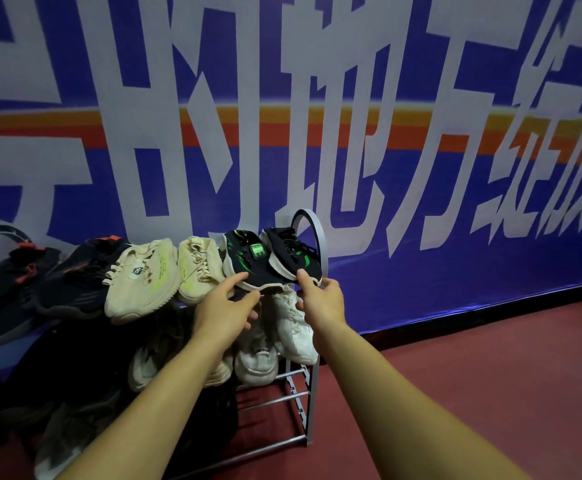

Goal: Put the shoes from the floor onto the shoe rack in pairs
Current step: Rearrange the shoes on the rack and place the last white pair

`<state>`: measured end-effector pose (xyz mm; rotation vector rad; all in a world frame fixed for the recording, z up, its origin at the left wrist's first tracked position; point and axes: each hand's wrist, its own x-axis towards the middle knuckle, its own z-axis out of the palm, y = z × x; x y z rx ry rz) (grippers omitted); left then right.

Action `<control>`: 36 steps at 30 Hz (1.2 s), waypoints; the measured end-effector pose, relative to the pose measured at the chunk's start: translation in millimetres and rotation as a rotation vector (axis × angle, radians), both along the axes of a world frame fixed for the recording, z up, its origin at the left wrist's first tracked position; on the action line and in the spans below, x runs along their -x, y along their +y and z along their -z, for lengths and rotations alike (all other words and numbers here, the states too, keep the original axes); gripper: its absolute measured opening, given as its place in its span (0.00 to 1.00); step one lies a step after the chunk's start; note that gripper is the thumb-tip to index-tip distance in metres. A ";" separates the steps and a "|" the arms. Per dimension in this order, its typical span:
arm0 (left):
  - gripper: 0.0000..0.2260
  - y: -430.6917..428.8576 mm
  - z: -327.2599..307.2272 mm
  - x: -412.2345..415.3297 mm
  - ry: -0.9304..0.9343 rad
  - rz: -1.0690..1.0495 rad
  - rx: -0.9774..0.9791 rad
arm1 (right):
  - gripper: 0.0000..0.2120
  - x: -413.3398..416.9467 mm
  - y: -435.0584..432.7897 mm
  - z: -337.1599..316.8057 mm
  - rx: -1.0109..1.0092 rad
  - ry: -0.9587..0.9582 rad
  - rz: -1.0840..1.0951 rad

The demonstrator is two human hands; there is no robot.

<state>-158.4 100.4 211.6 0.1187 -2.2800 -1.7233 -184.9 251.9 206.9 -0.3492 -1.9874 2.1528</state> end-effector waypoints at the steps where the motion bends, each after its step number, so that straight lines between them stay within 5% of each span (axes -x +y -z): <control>1: 0.20 -4.9 1.4 -1.0 -0.003 0.011 0.000 | 0.25 -1.9 -3.1 0.1 -0.001 -0.005 0.003; 4: 0.17 -20.0 1.8 -7.9 -0.023 0.034 0.007 | 0.32 -4.6 -11.9 7.9 -0.065 -0.085 -0.049; 8: 0.18 -48.8 3.9 -20.2 -0.020 0.106 0.028 | 0.07 -13.8 -28.8 13.0 -0.205 -0.117 -0.216; 13: 0.14 -88.0 2.6 -44.2 0.016 0.153 0.154 | 0.09 -30.0 -63.6 5.5 -0.292 -0.070 -0.383; 17: 0.08 -123.6 6.1 -63.4 -0.131 0.121 0.373 | 0.05 -42.2 -94.9 1.2 -0.298 -0.078 -0.537; 23: 0.05 -178.4 14.2 -84.7 -0.298 0.002 0.569 | 0.15 -51.5 -145.8 5.1 -0.342 -0.080 -0.618; 36: 0.18 -242.8 41.4 -93.5 -0.506 -0.073 0.754 | 0.15 -51.7 -218.9 47.6 -0.532 -0.161 -0.740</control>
